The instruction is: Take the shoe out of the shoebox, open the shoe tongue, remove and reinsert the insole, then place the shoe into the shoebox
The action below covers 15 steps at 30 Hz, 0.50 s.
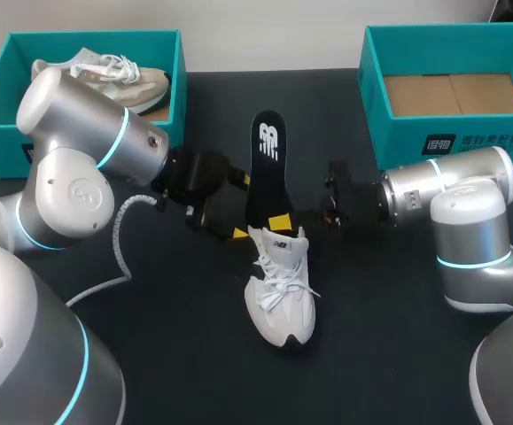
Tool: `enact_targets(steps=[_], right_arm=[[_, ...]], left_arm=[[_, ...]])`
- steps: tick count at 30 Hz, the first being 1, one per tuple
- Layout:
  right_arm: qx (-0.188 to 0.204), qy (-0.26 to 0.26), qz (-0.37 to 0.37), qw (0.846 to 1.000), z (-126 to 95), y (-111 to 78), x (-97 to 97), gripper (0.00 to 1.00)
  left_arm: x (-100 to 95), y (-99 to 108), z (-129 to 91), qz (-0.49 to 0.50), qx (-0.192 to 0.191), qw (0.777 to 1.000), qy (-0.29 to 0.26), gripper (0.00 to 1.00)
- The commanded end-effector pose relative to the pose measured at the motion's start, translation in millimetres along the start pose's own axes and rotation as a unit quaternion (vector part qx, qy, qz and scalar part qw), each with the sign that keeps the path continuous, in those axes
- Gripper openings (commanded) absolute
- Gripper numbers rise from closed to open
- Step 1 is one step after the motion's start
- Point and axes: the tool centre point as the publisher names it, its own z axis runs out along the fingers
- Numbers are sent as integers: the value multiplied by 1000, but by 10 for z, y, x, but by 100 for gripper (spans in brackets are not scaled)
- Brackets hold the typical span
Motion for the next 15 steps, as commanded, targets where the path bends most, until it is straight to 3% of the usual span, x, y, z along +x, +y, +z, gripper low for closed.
enact_targets(steps=[1,6,7,8,9,15], right_arm=[[0,-9,3,1000,15,-46,10,0],[3,-16,-7,1000,-36,40,-7,0],[3,-16,-8,1000,-38,49,-9,7],[4,-16,-8,1000,-41,62,-11,25],[4,-18,-11,1000,-40,80,-3,33],[1,-27,-22,999,-35,134,10,38]], left_arm=[[5,-1,8,0,-2,1000,0,100],[5,-1,8,0,-2,1000,0,100],[5,-1,8,0,-2,1000,0,100],[5,-1,8,0,-2,1000,0,100],[5,-1,8,0,-2,1000,0,100],[5,-1,8,0,-2,1000,0,100]])
